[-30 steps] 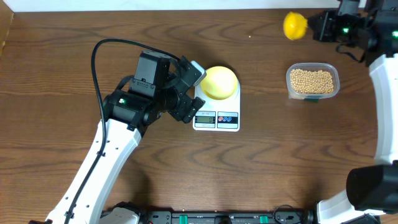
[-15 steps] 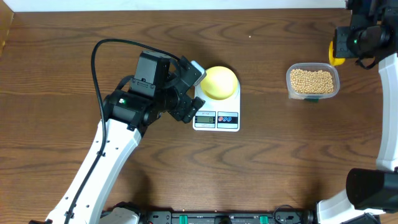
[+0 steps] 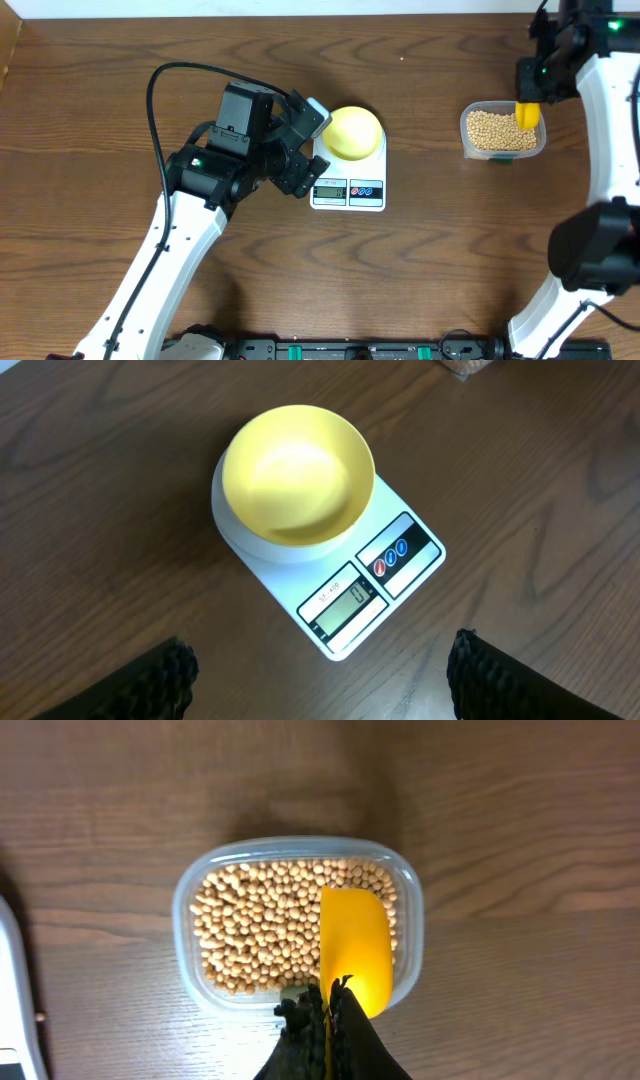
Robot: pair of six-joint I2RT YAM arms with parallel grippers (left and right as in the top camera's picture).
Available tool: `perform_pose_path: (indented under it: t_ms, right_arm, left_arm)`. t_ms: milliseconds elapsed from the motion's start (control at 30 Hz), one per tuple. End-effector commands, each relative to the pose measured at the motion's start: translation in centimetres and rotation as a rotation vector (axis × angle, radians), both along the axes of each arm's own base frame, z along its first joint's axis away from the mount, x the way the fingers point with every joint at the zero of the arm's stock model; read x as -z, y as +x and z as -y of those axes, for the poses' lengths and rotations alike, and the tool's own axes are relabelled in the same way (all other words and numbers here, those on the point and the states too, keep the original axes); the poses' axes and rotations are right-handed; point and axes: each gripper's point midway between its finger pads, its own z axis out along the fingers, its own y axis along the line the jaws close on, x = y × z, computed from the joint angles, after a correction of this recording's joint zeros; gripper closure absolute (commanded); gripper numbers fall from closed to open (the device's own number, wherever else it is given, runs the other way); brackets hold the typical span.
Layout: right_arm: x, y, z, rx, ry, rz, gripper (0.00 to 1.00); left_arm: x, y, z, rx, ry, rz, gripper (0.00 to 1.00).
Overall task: Scoop item into bowl and weigh 50g on scale
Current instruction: 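Lower the yellow scoop with the right gripper into the soybean tub, then drag the scoop through the soybeans and tilt it up to fill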
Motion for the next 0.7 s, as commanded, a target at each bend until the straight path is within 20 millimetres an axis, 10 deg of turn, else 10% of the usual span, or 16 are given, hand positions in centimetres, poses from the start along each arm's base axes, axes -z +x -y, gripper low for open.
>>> perform_pose_path:
  t_ms: [0, 667]
  right_arm:
    - [1.0, 0.2, -0.2, -0.004, -0.009, -0.026, 0.99]
    - [6.1, -0.5, 0.5, 0.005, -0.047, -0.127, 0.99]
  left_arm:
    - [0.2, -0.1, 0.0, -0.004, -0.011, -0.013, 0.18]
    - [0.2, -0.1, 0.0, -0.004, -0.011, -0.013, 0.18]
